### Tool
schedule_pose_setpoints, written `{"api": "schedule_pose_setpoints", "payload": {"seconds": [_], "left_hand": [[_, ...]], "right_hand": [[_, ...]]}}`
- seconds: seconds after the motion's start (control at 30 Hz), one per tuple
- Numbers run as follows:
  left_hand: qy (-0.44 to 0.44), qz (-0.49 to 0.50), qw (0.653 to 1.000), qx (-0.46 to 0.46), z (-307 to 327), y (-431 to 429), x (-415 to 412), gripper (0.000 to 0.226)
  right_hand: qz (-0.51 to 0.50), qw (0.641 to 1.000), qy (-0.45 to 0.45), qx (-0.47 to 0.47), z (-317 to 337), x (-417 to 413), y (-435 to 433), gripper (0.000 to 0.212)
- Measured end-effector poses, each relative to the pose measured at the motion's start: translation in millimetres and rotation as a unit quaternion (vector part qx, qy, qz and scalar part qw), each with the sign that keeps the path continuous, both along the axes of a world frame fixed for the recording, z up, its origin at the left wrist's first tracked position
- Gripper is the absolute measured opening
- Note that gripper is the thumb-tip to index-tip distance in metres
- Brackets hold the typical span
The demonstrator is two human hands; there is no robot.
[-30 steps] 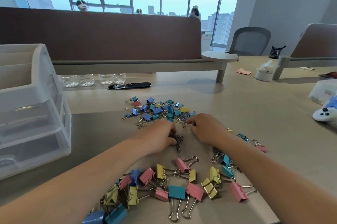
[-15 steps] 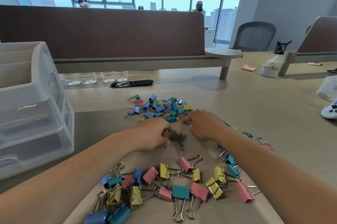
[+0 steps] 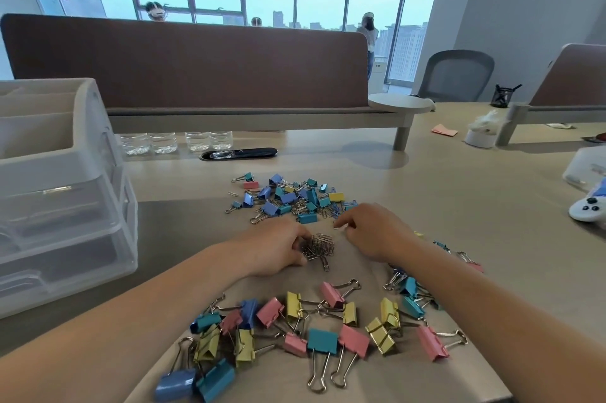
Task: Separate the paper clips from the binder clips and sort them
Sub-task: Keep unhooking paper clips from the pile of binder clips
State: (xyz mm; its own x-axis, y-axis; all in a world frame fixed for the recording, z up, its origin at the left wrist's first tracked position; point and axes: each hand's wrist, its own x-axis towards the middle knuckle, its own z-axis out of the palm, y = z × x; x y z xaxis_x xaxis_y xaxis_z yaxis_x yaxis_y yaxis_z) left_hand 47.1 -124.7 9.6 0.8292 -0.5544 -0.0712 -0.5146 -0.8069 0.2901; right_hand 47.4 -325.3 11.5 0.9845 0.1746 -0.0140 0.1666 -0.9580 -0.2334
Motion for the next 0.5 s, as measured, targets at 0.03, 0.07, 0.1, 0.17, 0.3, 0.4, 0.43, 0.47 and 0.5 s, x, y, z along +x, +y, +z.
{"api": "schedule_pose_setpoints", "payload": {"seconds": [0.03, 0.07, 0.1, 0.17, 0.3, 0.4, 0.43, 0.47, 0.5], "left_hand": [[0.000, 0.001, 1.000, -0.003, -0.6, -0.8, 0.5, 0.038], [-0.001, 0.002, 1.000, -0.003, -1.5, -1.5, 1.2, 0.037], [-0.003, 0.003, 1.000, -0.001, -1.7, -2.3, 2.1, 0.035], [-0.007, 0.005, 1.000, 0.002, -1.5, -3.3, 3.5, 0.035], [-0.015, 0.003, 1.000, 0.001, -1.5, -3.4, 4.5, 0.044], [-0.009, 0.008, 1.000, -0.004, -3.0, -2.9, 5.3, 0.045], [-0.005, 0.011, 1.000, -0.007, -3.4, -2.7, 5.6, 0.045], [-0.001, 0.013, 1.000, -0.009, -4.0, -2.3, 5.5, 0.045], [-0.001, 0.013, 1.000, -0.009, -4.2, -2.0, 5.6, 0.044]], "right_hand": [[-0.015, 1.000, -0.012, -0.004, 0.0, 2.2, -2.5, 0.039], [-0.027, 0.999, -0.017, -0.008, -1.1, 4.7, -4.8, 0.041], [-0.034, 0.999, -0.016, -0.013, -2.1, 7.1, -6.2, 0.043], [-0.038, 0.999, -0.001, -0.025, -5.0, 9.9, -6.4, 0.046], [-0.030, 0.999, 0.006, -0.035, -10.0, 13.3, -3.7, 0.047], [-0.024, 0.999, 0.007, -0.037, -11.6, 13.4, -1.2, 0.046], [-0.021, 0.999, 0.008, -0.037, -10.9, 12.0, -0.5, 0.045], [-0.015, 0.999, 0.007, -0.039, -9.9, 10.0, -0.1, 0.043], [-0.010, 0.999, 0.006, -0.041, -8.3, 8.0, 0.6, 0.042]]}}
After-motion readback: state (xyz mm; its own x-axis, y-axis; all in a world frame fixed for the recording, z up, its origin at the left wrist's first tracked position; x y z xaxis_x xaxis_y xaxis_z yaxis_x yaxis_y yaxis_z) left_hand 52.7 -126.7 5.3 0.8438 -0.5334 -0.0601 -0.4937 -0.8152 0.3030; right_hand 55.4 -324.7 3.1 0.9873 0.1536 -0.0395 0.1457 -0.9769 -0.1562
